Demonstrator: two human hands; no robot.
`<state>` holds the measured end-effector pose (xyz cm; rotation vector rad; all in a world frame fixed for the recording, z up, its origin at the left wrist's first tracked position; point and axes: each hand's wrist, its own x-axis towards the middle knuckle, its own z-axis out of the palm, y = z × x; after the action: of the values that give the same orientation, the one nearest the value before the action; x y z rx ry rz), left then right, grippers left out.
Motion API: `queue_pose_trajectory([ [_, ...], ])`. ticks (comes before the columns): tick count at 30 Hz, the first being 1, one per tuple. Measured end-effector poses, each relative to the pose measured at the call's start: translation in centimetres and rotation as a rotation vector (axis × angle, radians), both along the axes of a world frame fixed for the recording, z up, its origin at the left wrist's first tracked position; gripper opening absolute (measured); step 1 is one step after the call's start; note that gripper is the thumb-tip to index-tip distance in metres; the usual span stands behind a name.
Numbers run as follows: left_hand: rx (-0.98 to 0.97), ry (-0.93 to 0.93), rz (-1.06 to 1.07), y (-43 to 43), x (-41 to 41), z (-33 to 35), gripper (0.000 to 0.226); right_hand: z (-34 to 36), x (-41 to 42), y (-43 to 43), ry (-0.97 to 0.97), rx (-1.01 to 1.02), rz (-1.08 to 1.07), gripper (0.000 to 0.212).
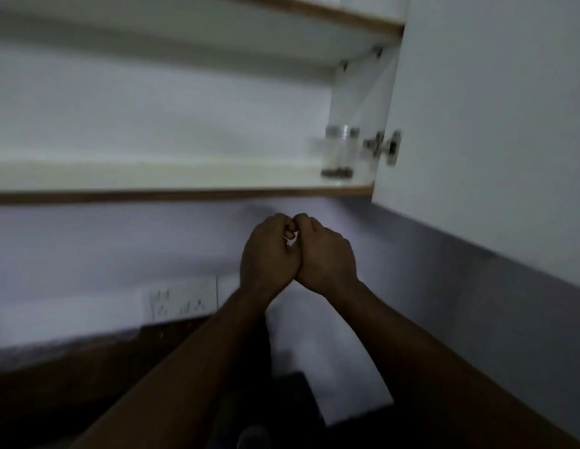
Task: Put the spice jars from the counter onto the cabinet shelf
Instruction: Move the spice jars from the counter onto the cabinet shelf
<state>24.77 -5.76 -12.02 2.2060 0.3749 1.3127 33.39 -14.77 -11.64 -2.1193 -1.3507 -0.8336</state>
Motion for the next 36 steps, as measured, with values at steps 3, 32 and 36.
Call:
queue_pose_trajectory([
  [3, -0.059, 0.27, -0.053, 0.5, -3.2, -7.7, 0.015, -7.5, -3.0, -0.8, 0.177, -0.216, 0.029, 0.047],
  [32, -0.342, 1.137, -0.134, -7.5, -12.5, -36.6, 0.047, -39.7, -12.3, -7.8, 0.838, -0.758, -0.005, 0.079],
  [36, -0.384, 1.107, -0.146, -6.9, -12.6, -36.0, 0.056, -39.1, -11.4, -8.5, 0.809, -0.683, 0.018, 0.086],
])
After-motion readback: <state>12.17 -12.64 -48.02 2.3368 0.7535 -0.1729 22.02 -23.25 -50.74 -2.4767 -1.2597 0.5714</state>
